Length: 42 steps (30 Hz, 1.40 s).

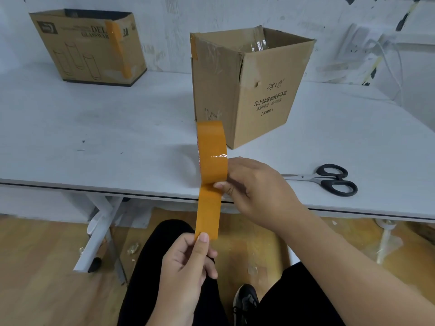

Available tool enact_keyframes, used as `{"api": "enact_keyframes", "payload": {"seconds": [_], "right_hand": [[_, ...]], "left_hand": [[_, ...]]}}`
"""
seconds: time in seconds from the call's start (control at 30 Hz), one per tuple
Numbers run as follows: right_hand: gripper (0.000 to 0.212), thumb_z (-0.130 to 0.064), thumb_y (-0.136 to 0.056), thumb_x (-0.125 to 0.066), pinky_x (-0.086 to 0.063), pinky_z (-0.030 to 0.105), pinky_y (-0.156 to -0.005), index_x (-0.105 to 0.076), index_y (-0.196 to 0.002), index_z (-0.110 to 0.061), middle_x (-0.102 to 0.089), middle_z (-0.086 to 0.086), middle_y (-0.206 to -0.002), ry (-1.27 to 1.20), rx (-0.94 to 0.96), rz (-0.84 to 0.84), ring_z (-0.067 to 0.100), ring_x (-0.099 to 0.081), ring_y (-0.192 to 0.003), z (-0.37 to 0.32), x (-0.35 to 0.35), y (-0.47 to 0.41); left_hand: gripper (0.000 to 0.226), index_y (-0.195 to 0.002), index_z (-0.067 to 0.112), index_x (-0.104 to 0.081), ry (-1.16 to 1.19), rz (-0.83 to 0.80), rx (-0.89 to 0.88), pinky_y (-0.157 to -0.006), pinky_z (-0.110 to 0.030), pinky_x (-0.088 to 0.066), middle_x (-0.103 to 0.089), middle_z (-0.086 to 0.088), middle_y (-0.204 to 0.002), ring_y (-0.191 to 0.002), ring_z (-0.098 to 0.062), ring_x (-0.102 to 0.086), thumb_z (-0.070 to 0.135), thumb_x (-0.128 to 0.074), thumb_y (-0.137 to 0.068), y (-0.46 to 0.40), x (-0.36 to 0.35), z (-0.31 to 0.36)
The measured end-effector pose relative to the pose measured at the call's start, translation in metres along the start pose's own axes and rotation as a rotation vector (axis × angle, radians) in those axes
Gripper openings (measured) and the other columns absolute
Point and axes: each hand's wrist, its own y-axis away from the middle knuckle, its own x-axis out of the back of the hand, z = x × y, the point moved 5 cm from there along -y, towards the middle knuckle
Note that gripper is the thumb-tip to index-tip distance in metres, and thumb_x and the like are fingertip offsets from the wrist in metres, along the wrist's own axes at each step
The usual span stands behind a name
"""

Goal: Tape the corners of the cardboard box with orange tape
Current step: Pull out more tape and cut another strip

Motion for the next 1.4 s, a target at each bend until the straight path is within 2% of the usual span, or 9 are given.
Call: {"api": "enact_keyframes", "payload": {"seconds": [0.1,0.23,0.4,0.6,0.73,0.83,1.0,1.17,1.4], "right_hand": [[0.023,-0.028,-0.096,-0.053,-0.044,0.028,-0.068,-0.062,-0.082,-0.011,-0.059,-0.007,-0.082,-0.006,0.006,0.008,0.016,-0.054,-0.074,0.0,-0.001,0.0],[0.022,-0.025,-0.096,-0.053,-0.042,0.022,-0.067,-0.061,-0.081,-0.011,-0.06,-0.007,-0.084,-0.033,0.018,0.029,0.013,-0.054,-0.074,-0.001,0.0,0.001],[0.021,-0.027,-0.096,-0.053,-0.032,0.009,-0.062,-0.059,-0.08,-0.015,-0.048,-0.014,-0.079,-0.043,-0.04,0.028,0.004,-0.043,-0.067,0.002,-0.002,0.001],[0.014,-0.033,-0.095,-0.054,-0.033,0.014,-0.058,-0.045,-0.084,-0.033,-0.042,-0.024,-0.072,-0.071,-0.093,-0.029,-0.003,-0.046,-0.064,0.004,-0.003,0.0],[0.013,-0.034,-0.093,-0.054,-0.045,0.024,-0.062,-0.059,-0.087,-0.023,-0.056,-0.014,-0.08,-0.114,-0.107,-0.05,0.007,-0.054,-0.071,0.005,-0.003,0.001],[0.014,-0.034,-0.093,-0.055,-0.045,0.025,-0.061,-0.058,-0.085,-0.022,-0.056,-0.011,-0.08,-0.103,-0.104,-0.062,0.008,-0.053,-0.07,0.004,-0.002,0.0],[0.008,-0.032,-0.092,-0.057,-0.039,0.016,-0.062,-0.056,-0.087,-0.026,-0.054,-0.016,-0.083,-0.104,-0.12,-0.071,0.003,-0.052,-0.071,0.004,-0.002,-0.001],[0.02,-0.027,-0.089,-0.061,-0.05,0.041,-0.076,-0.066,-0.101,-0.01,-0.067,0.005,-0.095,-0.201,-0.164,-0.101,0.021,-0.062,-0.087,0.006,0.001,-0.003],[0.031,-0.034,-0.088,-0.063,-0.05,0.034,-0.087,-0.064,-0.114,-0.017,-0.067,-0.001,-0.11,-0.187,-0.185,-0.099,0.013,-0.062,-0.1,0.004,0.007,-0.001]], "left_hand": [[0.037,-0.062,0.018,-0.059,-0.005,0.01,-0.059,-0.039,-0.016,-0.034,-0.059,-0.002,-0.057,-0.04,-0.009,-0.049,0.05,-0.064,-0.081,0.0,-0.001,-0.002],[0.036,-0.062,0.018,-0.058,-0.015,0.018,-0.168,-0.04,-0.018,-0.035,-0.053,-0.005,-0.051,-0.041,-0.011,-0.048,0.051,-0.06,-0.078,0.005,0.002,0.004],[0.038,-0.062,0.017,-0.057,0.011,0.001,-0.155,-0.039,-0.018,-0.034,-0.052,-0.006,-0.051,-0.04,-0.01,-0.047,0.051,-0.062,-0.077,0.006,0.0,-0.002],[0.033,-0.065,0.02,-0.06,-0.09,-0.053,-0.153,-0.047,-0.014,-0.039,-0.055,-0.002,-0.053,-0.044,-0.008,-0.048,0.042,-0.054,-0.089,-0.013,0.002,-0.02],[0.032,-0.07,0.024,-0.061,-0.199,-0.048,-0.201,-0.056,-0.015,-0.045,-0.058,-0.001,-0.055,-0.048,-0.009,-0.052,0.05,-0.054,-0.087,-0.039,-0.001,-0.023],[0.026,-0.075,0.032,-0.063,-0.231,-0.028,-0.23,-0.056,-0.018,-0.048,-0.065,0.001,-0.064,-0.049,-0.008,-0.055,0.054,-0.055,-0.085,-0.057,-0.007,-0.021],[0.022,-0.077,0.036,-0.065,-0.156,-0.023,-0.173,-0.054,-0.019,-0.048,-0.067,0.002,-0.069,-0.05,-0.009,-0.055,0.056,-0.058,-0.081,-0.067,-0.013,-0.022],[0.023,-0.073,0.027,-0.065,-0.024,-0.04,-0.082,-0.046,-0.014,-0.041,-0.066,0.001,-0.067,-0.046,-0.006,-0.053,0.047,-0.059,-0.079,-0.054,-0.012,-0.029],[0.028,-0.067,0.026,-0.07,0.151,-0.002,0.07,-0.043,-0.017,-0.041,-0.072,-0.001,-0.08,-0.051,-0.007,-0.056,0.053,-0.073,-0.064,-0.045,-0.013,-0.036]]}}
